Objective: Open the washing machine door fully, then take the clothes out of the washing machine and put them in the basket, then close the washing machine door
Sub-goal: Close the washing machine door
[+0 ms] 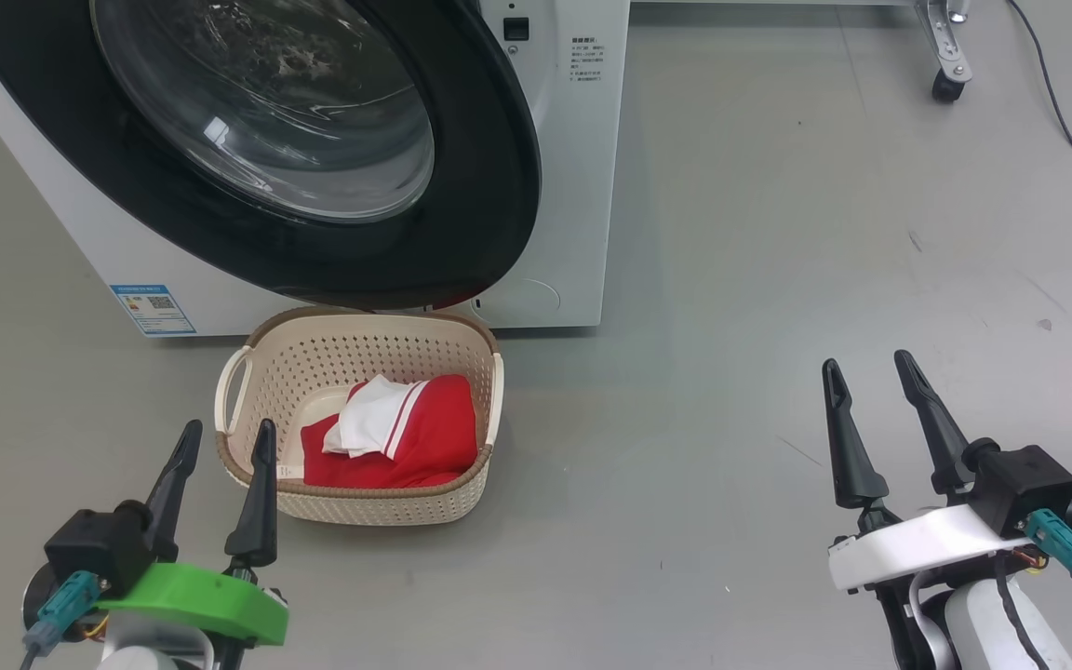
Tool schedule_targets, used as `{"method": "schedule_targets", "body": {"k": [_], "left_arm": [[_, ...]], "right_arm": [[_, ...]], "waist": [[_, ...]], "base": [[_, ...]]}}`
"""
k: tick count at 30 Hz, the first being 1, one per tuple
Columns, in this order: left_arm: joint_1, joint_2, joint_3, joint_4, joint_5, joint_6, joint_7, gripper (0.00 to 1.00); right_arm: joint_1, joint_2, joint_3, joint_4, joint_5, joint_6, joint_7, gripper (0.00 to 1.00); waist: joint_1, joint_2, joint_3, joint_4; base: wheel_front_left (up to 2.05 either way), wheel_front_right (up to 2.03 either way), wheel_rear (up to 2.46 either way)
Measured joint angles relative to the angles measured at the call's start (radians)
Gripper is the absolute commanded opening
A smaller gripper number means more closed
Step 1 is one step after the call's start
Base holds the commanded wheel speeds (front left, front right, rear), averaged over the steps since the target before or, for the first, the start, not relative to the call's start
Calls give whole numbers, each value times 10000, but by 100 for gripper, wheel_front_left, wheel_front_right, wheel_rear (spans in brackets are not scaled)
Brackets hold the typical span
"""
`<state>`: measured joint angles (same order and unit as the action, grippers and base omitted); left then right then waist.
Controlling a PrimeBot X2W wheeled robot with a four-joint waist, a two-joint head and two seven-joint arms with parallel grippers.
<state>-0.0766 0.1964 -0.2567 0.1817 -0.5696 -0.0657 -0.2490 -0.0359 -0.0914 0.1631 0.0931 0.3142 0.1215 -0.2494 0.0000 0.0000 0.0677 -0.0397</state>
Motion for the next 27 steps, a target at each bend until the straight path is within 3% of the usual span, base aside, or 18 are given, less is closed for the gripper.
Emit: {"method": "schedule_targets", "body": {"k": [19,20,21,22,23,27], "left_arm": [[257,-236,215,-153,376,-36,0,100],[257,-242,205,-184,393,-75,0,100],[257,-253,196,-205,435,-102,0,100],[256,-270,184,-224,460,-102,0,100],[256,-284,174,-244,464,-102,0,100],[251,-322,151,-330,518,-111,0,100]], "right_arm": [[6,-4,40,-65,0,2,2,100],[7,-13,23,-153,0,2,0,72],[6,-23,21,-213,0,2,-17,72],[6,-33,27,-247,-2,2,-27,28],[5,-33,31,-290,2,2,-27,0],[-48,-44,144,-556,44,4,-29,0]], "waist": [[0,0,-2,-6],[0,0,30,3],[0,0,66,17],[0,0,104,35],[0,0,141,55],[0,0,336,152]], "base": [[0,0,0],[0,0,0],[0,0,0],[0,0,0],[0,0,0],[0,0,0]]}}
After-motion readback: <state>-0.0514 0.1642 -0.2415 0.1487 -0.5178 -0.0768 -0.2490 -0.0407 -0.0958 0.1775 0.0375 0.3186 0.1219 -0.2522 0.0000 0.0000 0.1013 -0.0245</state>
